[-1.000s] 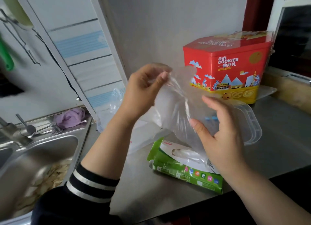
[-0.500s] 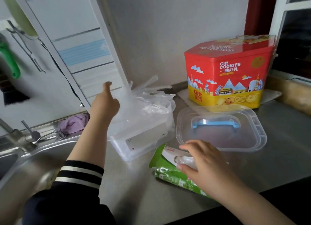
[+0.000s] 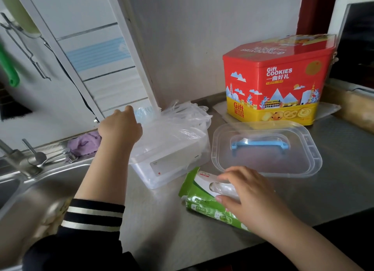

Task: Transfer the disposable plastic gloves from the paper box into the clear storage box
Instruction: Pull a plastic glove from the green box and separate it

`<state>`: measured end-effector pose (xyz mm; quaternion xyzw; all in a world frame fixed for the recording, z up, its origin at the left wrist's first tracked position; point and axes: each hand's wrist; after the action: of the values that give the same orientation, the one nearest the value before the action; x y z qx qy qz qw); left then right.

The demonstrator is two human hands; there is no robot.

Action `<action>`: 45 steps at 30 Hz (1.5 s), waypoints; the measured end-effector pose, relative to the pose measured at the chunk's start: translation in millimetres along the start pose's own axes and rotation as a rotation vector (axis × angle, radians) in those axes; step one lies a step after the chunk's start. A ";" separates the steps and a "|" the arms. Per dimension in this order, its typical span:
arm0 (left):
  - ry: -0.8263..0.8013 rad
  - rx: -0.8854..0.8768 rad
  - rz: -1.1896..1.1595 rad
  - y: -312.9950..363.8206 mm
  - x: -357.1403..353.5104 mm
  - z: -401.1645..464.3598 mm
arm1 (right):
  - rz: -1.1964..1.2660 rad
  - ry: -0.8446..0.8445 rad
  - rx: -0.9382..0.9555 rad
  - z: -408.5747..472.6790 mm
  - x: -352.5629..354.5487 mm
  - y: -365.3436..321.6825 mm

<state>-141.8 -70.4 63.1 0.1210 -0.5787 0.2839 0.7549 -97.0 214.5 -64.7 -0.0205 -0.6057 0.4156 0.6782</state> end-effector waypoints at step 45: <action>-0.608 -0.562 -0.284 36.4 4.6 2.4 | 0.324 0.015 -0.146 0.7 -11.2 12.8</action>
<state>-163.7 -40.8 62.8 0.0677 -0.8071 -0.0399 0.5852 -103.6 216.0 -80.3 -0.1701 -0.6181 0.4742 0.6035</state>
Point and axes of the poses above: each hand's wrist, its own z-axis towards the middle knuckle, its own x-axis out of the back of the hand, y = z × x, and after that the axes turned 4 degrees about z, right-handed
